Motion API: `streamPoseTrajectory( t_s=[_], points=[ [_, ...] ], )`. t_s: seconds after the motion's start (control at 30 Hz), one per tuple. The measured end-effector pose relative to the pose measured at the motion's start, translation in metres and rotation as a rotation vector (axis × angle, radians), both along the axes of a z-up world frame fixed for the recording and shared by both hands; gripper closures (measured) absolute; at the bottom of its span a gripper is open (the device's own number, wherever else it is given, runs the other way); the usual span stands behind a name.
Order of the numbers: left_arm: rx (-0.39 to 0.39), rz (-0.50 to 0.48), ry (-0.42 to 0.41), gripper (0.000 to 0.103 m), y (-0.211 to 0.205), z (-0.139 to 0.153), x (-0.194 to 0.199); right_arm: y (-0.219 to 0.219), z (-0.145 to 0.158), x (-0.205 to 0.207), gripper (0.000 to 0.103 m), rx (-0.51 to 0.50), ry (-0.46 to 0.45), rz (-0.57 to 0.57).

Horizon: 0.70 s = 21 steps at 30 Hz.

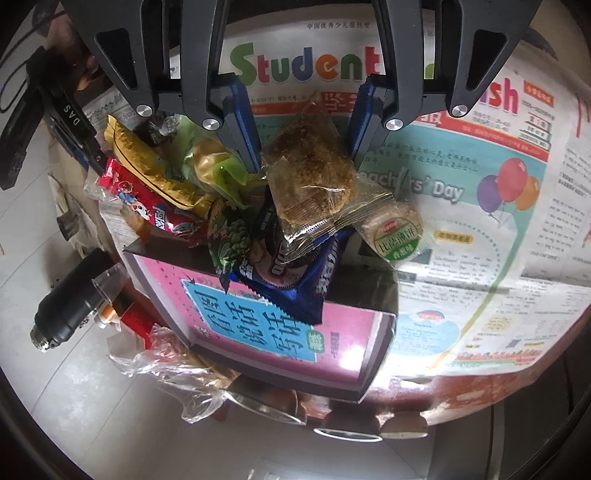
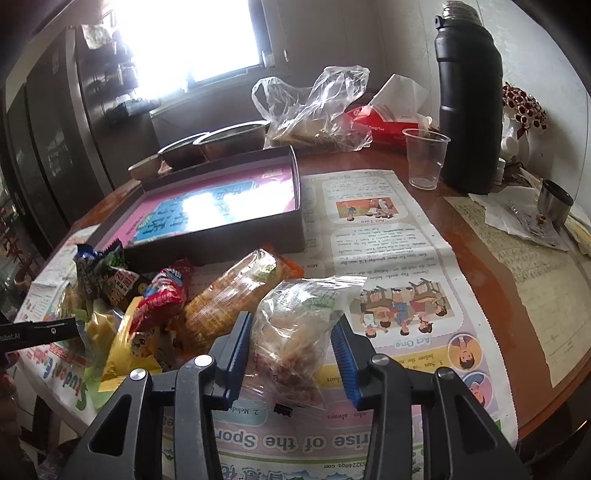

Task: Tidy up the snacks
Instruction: 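Carry both clear snack bags into the grey box and open both tools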

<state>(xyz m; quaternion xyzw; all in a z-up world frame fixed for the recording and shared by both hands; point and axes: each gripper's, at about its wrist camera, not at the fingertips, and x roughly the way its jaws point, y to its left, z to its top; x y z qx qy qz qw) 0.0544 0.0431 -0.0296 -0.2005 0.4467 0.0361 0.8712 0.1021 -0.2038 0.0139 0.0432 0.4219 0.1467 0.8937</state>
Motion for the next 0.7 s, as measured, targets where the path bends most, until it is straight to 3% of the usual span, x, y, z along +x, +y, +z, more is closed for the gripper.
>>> streamPoseTrajectory(
  t_s=[0.7],
  points=[
    [0.064,0.018,-0.097,0.056,0.02,0.044,-0.002,0.019,0.042,0.018,0.062,0.041,-0.085,0.036]
  ],
)
